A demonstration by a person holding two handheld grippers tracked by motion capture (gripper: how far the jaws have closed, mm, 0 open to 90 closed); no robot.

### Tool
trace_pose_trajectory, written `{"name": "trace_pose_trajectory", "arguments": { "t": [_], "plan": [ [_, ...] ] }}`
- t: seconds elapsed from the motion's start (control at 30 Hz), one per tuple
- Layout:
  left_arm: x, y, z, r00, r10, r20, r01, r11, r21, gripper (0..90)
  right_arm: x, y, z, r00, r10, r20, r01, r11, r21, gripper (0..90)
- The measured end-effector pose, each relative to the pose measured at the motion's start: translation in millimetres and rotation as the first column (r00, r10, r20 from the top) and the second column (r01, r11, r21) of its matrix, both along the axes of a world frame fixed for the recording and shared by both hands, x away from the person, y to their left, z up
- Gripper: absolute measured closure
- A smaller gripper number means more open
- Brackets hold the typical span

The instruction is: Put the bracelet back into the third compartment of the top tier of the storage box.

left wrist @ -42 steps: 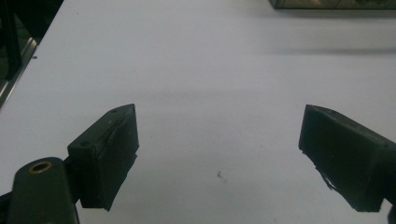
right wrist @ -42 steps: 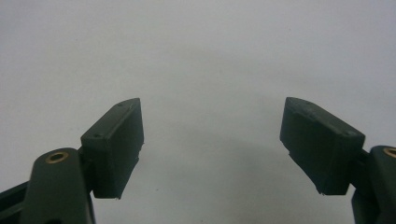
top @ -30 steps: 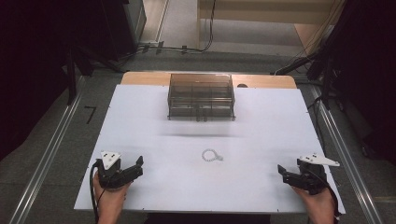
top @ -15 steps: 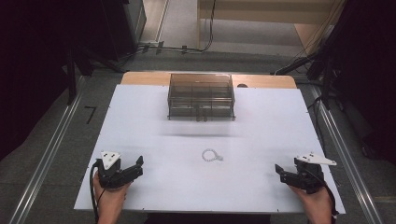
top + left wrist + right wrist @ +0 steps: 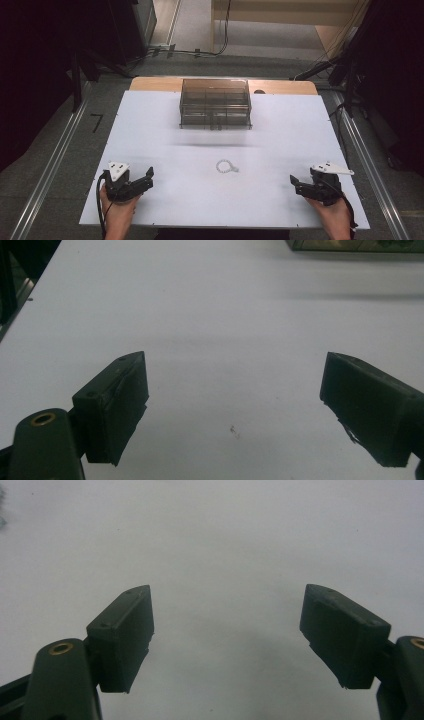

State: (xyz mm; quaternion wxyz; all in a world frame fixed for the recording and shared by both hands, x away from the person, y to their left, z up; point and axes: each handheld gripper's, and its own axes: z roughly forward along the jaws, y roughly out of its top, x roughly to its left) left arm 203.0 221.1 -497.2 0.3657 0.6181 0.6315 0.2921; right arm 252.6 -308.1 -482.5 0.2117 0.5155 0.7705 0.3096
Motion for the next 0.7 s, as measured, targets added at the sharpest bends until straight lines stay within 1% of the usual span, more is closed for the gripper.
{"name": "trace_pose_trajectory", "arguments": {
  "t": [0.1,0.23,0.43,0.7],
  "plan": [
    [-0.2,-0.5,0.2,1.0,-0.004,0.001,0.004,1.0,0.003,12.2,1.0,2.4,0.7,1.0,0.007,0.004,-0.007,1.0,-0.005,20.3],
    [-0.6,-0.2,0.5,1.0,-0.001,0.006,0.001,1.0,0.002,12.2,1.2,5.0,2.3,0.9998,0.014,0.01,-0.014,0.9999,0.0,20.4],
    [0.0,-0.3,-0.1,1.0,-0.005,0.001,0.005,1.0,0.005,12.2,1.3,10.0,2.8,0.9996,0.028,0.01,-0.028,0.9996,-0.001,20.4],
    [0.2,-0.2,-0.1,1.0,-0.002,0.0,0.002,1.0,-0.003,12.1,1.6,11.6,3.7,0.9992,0.036,0.019,-0.036,0.9994,-0.004,20.5]
  ]
}}
